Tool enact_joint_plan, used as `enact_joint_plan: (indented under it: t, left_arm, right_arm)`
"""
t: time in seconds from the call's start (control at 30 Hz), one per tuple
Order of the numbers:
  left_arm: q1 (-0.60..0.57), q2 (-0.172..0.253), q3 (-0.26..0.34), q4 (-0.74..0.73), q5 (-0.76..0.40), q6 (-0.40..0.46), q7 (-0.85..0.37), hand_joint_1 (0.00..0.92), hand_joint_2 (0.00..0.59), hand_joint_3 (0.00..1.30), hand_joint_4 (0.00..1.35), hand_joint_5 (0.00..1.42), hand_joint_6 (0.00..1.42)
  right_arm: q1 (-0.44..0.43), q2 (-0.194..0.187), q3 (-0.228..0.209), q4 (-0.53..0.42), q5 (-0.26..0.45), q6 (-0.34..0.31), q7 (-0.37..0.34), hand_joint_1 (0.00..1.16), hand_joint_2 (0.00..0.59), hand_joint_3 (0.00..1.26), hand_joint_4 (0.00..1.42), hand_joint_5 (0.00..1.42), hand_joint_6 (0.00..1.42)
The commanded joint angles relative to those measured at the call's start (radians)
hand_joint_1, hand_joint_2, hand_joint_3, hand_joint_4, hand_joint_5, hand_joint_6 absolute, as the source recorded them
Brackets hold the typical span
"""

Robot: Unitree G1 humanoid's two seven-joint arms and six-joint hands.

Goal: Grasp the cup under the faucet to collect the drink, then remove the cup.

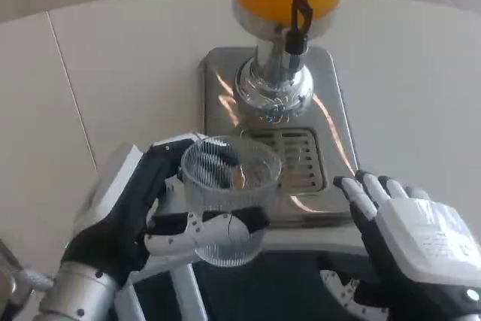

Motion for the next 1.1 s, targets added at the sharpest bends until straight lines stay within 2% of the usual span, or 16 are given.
enact_joint_plan:
  t: [0.03, 0.33, 0.5, 0.73, 1.1]
  left_arm:
    - [-0.097, -0.052, -0.046, 0.092, 0.048, 0.011, 0.061, 0.553, 0.042, 0.95, 1.18, 1.41, 1.42]
    - [-0.31, -0.14, -0.085, 0.335, 0.133, 0.05, 0.212, 0.553, 0.042, 0.95, 1.18, 1.41, 1.42]
    - [-0.376, -0.184, -0.114, 0.421, 0.164, 0.065, 0.295, 0.553, 0.042, 0.95, 1.18, 1.41, 1.42]
    - [-0.393, -0.206, -0.156, 0.476, 0.195, 0.062, 0.347, 0.554, 0.043, 0.94, 1.18, 1.4, 1.42]
    - [-0.396, -0.269, -0.215, 0.504, 0.247, 0.106, 0.409, 0.549, 0.046, 0.95, 1.17, 1.4, 1.42]
  right_arm:
    - [-0.016, -0.012, -0.012, -0.003, 0.007, 0.004, 0.04, 0.57, 0.465, 0.08, 0.0, 0.0, 0.0]
    - [-0.012, -0.01, -0.039, -0.051, 0.001, 0.007, 0.102, 0.57, 0.464, 0.08, 0.0, 0.0, 0.0]
    - [-0.017, -0.011, -0.052, -0.074, 0.001, 0.005, 0.14, 0.57, 0.46, 0.08, 0.0, 0.0, 0.0]
    - [-0.009, -0.007, -0.068, -0.116, -0.009, 0.0, 0.182, 0.57, 0.46, 0.08, 0.0, 0.0, 0.0]
    - [-0.007, 0.003, -0.088, -0.165, -0.006, -0.006, 0.24, 0.55, 0.467, 0.08, 0.0, 0.0, 0.0]
